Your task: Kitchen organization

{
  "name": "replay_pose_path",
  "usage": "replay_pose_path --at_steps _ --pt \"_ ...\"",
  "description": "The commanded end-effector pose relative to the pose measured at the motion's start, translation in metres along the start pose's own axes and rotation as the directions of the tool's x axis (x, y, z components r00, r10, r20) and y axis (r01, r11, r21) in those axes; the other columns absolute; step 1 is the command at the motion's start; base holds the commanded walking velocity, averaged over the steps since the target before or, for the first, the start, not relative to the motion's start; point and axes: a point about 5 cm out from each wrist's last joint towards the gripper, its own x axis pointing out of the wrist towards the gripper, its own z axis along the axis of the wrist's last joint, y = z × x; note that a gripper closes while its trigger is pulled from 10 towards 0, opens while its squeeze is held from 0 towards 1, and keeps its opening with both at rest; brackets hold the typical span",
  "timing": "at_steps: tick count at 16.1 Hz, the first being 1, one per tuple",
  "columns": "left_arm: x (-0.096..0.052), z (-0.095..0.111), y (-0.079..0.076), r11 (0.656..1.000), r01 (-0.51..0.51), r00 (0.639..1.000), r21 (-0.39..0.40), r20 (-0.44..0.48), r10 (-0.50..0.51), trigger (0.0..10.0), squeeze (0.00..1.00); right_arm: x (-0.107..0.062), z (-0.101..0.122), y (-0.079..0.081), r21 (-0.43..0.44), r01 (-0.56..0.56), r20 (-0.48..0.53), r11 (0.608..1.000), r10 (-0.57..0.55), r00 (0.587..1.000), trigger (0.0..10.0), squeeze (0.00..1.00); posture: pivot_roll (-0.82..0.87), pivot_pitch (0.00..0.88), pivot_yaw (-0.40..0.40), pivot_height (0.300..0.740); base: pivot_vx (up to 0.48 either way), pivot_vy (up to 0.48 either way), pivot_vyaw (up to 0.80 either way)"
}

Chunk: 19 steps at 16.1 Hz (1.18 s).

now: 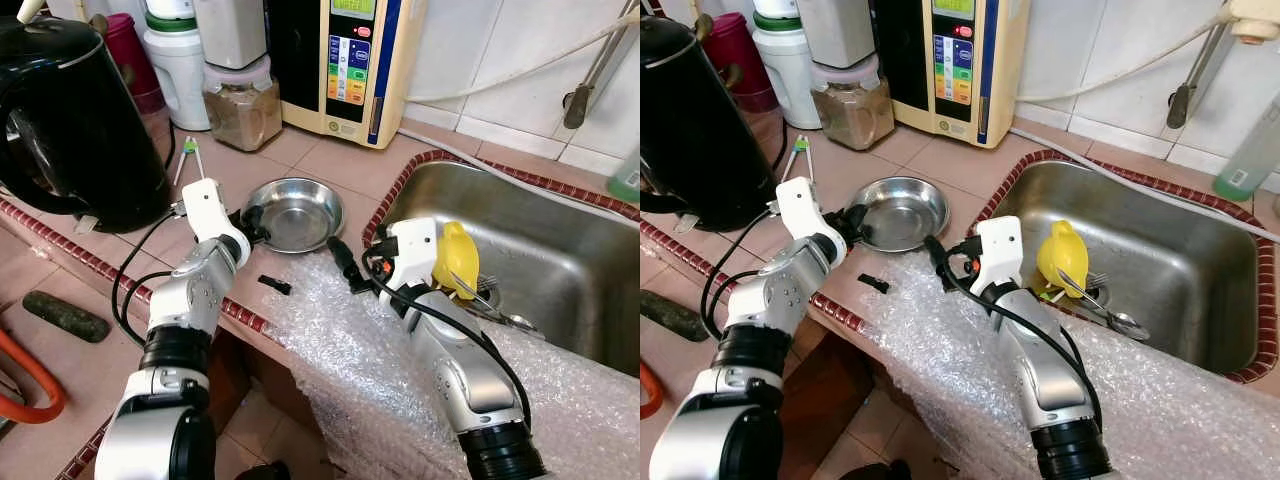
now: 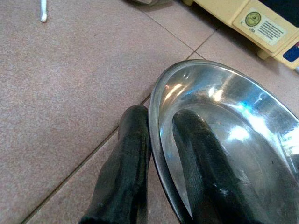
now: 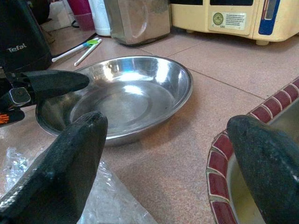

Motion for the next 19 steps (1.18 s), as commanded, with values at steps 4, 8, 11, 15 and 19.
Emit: replay_pose_path --at_steps 4,8,11,15,19 --pt "-0.003 0.000 -0.007 0.998 0.050 0.998 0.035 0.037 -0.051 0.0 0.00 0.000 -0.003 0.001 -0.014 -0.027 -0.026 1.000 0.027 0.999 10.0 0.00 0.02 0.069 0.018 0.740 0.000 0.000 0.00" --pt "-0.007 0.010 -0.006 0.996 0.074 0.982 -0.054 0.179 -0.063 0.0 0.00 0.000 0.003 0.001 -0.004 -0.032 0.018 0.999 0.032 0.999 10.0 0.00 0.03 0.064 0.017 0.740 0.000 0.000 0.00" --pt "-0.012 0.031 -0.008 0.992 0.096 0.942 -0.082 0.330 -0.064 0.0 0.00 0.005 0.013 -0.002 0.025 0.025 0.087 0.999 -0.027 0.996 10.0 0.00 0.03 0.064 0.019 0.740 0.000 0.000 0.00" --pt "-0.019 0.054 -0.037 0.943 0.304 0.866 -0.137 0.452 -0.214 0.0 0.00 0.017 0.043 -0.006 0.095 0.057 0.227 0.994 -0.078 0.971 10.0 0.00 0.03 0.061 0.023 0.740 0.000 0.000 0.00" --pt "-0.030 0.037 -0.074 0.862 0.506 0.800 -0.018 0.383 -0.462 0.0 0.00 0.023 0.059 -0.012 0.103 0.078 0.297 0.992 -0.106 0.949 10.0 0.00 0.04 0.058 0.024 0.740 0.000 0.000 0.00"
